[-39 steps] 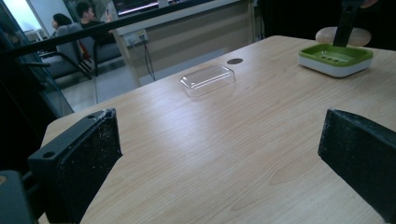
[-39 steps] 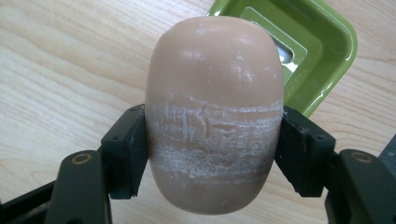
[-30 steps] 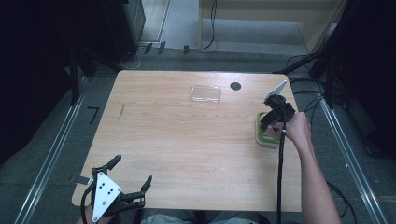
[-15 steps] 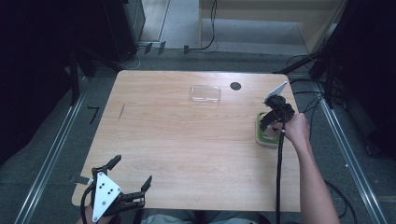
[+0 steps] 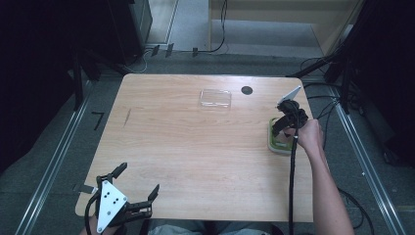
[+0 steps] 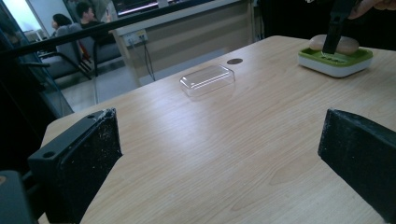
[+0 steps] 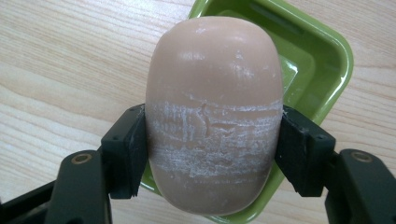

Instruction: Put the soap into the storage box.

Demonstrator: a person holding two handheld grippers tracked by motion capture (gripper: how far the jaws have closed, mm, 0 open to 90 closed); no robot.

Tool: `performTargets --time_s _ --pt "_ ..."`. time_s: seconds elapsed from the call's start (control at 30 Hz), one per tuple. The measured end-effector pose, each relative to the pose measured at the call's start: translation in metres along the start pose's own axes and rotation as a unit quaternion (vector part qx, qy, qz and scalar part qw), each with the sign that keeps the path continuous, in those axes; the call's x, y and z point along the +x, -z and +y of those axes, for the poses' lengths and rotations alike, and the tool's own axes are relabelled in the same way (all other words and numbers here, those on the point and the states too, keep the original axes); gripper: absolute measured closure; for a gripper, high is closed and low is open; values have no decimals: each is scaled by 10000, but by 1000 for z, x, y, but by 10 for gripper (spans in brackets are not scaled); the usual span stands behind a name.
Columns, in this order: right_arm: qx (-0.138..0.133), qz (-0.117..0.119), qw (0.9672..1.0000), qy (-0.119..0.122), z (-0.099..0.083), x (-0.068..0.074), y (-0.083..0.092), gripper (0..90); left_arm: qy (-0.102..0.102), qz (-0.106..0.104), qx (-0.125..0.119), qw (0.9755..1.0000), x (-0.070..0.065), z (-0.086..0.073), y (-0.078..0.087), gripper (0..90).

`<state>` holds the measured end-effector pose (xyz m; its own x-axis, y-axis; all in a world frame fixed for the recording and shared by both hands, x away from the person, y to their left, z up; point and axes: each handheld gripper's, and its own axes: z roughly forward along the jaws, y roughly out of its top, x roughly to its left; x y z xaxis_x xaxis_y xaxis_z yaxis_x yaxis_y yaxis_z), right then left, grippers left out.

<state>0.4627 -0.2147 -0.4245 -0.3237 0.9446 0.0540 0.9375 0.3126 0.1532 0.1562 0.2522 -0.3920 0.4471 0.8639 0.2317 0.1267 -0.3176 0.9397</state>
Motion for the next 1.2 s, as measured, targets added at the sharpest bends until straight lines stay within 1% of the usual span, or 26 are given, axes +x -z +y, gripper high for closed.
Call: performTargets --time_s 0.3,0.6,0.77,1.0,1.2 --pt "40 -41 9998 -190 1 -7 -6 338 1 -3 -2 10000 0 0 0 0" --pt "67 -13 9996 -261 0 -11 -12 337 -7 0 9 10000 0 0 0 0" --pt "81 14 9996 -254 0 -12 -15 337 1 0 0 10000 0 0 0 0" --pt "75 -43 9997 -248 1 -11 -17 337 1 1 0 10000 0 0 0 0" --pt "99 -42 9996 -244 1 -11 -19 337 1 0 2 10000 0 0 0 0"
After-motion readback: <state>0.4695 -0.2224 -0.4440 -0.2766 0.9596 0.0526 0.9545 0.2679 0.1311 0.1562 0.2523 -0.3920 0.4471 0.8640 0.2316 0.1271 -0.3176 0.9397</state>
